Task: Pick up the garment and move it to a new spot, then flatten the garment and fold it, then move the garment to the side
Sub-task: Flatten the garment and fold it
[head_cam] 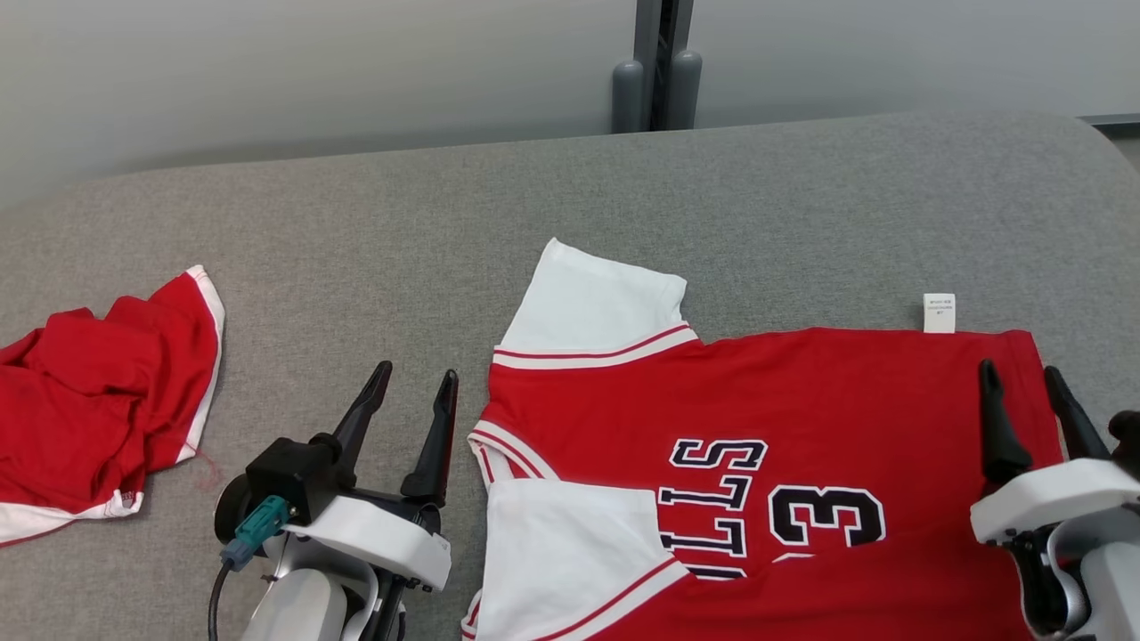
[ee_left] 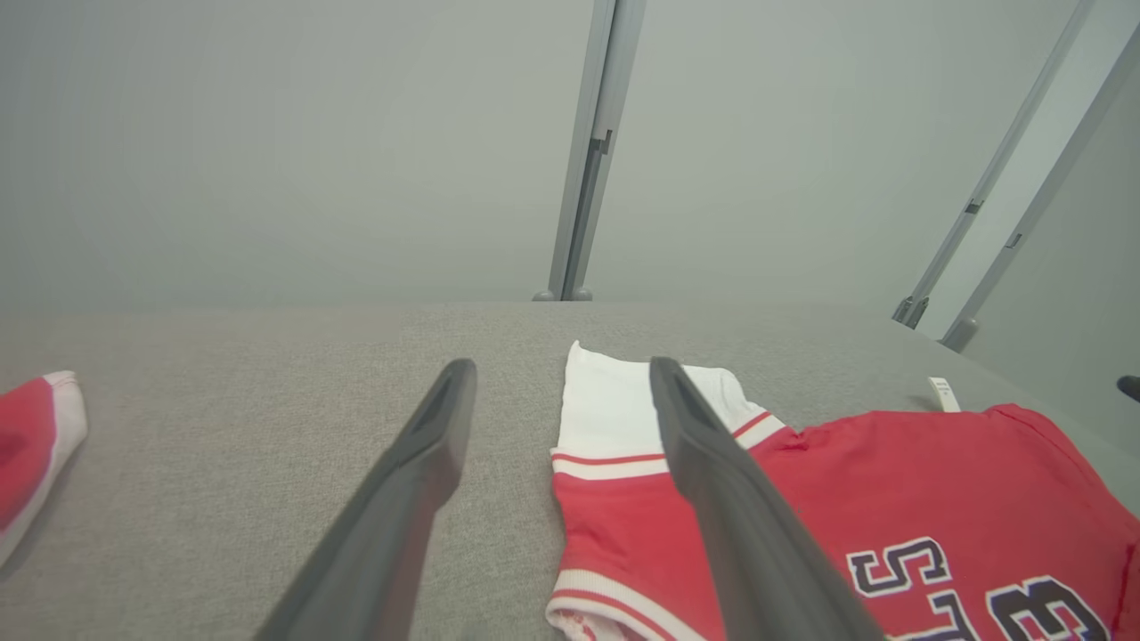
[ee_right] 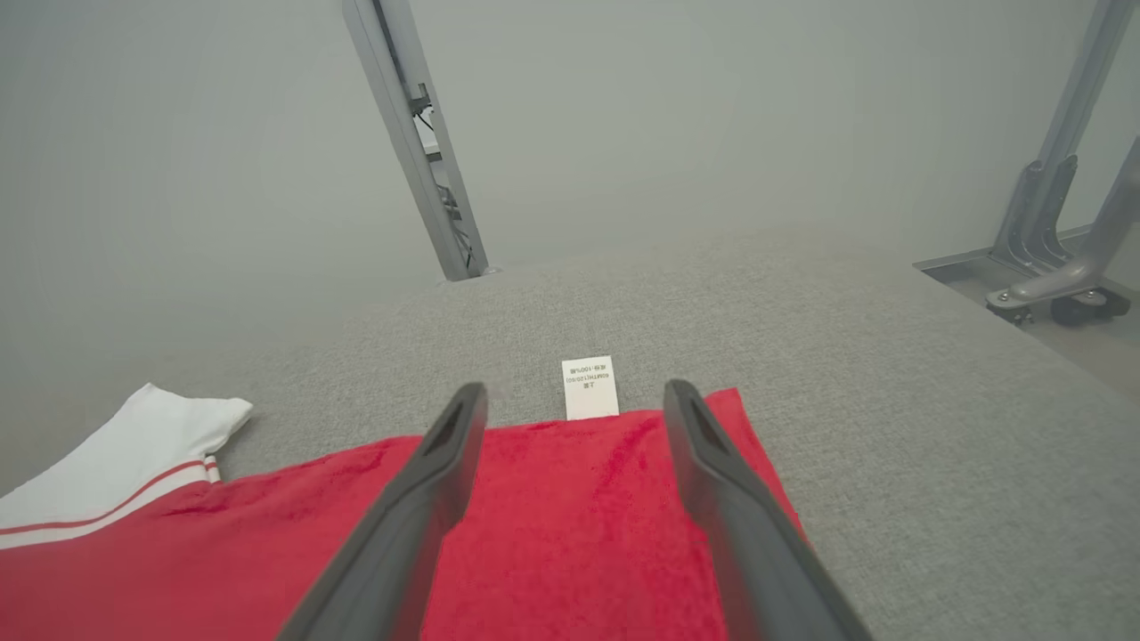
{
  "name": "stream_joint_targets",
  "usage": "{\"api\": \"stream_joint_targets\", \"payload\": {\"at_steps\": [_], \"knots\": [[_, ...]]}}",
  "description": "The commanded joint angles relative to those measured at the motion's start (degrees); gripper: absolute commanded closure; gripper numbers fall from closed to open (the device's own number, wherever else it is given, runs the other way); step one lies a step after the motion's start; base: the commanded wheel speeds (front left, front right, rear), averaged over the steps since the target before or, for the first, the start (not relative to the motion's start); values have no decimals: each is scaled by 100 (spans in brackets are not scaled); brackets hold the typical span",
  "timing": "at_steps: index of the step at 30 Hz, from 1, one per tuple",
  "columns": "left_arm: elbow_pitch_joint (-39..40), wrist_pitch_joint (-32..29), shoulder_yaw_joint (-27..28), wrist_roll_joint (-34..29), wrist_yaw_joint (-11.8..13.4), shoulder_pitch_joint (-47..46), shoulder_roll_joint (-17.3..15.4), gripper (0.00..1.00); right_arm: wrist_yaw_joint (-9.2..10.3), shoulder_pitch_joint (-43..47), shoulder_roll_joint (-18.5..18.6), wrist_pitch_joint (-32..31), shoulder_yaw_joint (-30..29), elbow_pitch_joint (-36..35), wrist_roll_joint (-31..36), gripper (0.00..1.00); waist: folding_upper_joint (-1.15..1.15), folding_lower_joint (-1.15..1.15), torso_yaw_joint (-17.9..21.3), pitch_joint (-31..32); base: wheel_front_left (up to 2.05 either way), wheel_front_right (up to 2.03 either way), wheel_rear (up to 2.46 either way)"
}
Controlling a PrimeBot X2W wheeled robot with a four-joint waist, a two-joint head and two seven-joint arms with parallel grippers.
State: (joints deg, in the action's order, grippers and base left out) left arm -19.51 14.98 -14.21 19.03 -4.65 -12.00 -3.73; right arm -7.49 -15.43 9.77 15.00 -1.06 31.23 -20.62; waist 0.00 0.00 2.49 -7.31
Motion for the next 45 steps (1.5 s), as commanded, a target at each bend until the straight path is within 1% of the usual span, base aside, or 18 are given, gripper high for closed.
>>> {"api": "stream_joint_targets", "payload": {"at_steps": [1, 6, 7, 13, 20, 26, 33, 38, 39, 40, 41, 42, 45], "knots": [[-42, 19, 73, -103, -77, -61, 7, 0, 0, -259, 77, 34, -70, 232, -79, 0, 0, 0, -57, -81, 0, 0, 0], [-113, 19, 138, -256, -188, -156, 52, 0, 0, -950, 309, -94, -196, 1133, -436, 0, 0, 0, -214, -249, 0, 0, 0], [-113, 19, 138, -256, -188, -156, 52, 0, 0, -950, 309, -94, -196, 1133, -436, 0, 0, 0, -214, -249, 0, 0, 0], [-142, 19, 157, -354, -262, -285, 67, 0, 0, -1657, 740, -493, -128, 2124, -905, 0, 0, 0, -452, -501, 0, 0, 0], [-150, 19, 135, -390, -290, -414, 73, 0, 1, -2143, 1159, -723, 14, 3022, -1149, 0, 0, 0, -662, -736, 0, 0, 0], [-146, 19, 79, -348, -288, -449, 73, 0, 0, -2379, 1264, -822, 173, 3458, -1297, 0, 0, 0, -711, -813, 0, 0, 0], [-157, 20, 33, -366, -285, -535, 67, 0, 0, -2581, 1317, -822, 338, 3750, -1398, 0, 0, 0, -696, -881, 0, 0, 0], [-136, 20, -37, -359, -285, -599, -9, 0, 0, -2702, 1308, -774, 478, 3895, -1457, 0, 0, 0, -691, -934, 0, 0, 0], [-132, 20, -43, -350, -286, -608, -17, 0, 0, -2719, 1304, -794, 504, 3905, -1477, 15, 0, 0, -690, -941, 0, 0, 0], [-129, 20, -51, -343, -286, -612, -26, 0, 1, -2734, 1300, -812, 531, 3910, -1493, 55, 0, 0, -687, -949, 0, 0, 0], [-127, 20, -57, -336, -286, -612, -35, 0, 0, -2742, 1293, -821, 572, 3902, -1500, 82, 0, 0, -686, -954, 0, 0, 0], [-127, 20, -64, -331, -286, -614, -44, 0, 0, -2751, 1283, -826, 609, 3892, -1522, 100, 0, 0, -683, -959, 0, 0, 0], [-133, 20, -78, -308, -286, -641, -54, 0, 1, -2751, 1278, -771, 708, 3839, -1576, 100, 0, 0, -672, -964, 0, 0, 0]]}}
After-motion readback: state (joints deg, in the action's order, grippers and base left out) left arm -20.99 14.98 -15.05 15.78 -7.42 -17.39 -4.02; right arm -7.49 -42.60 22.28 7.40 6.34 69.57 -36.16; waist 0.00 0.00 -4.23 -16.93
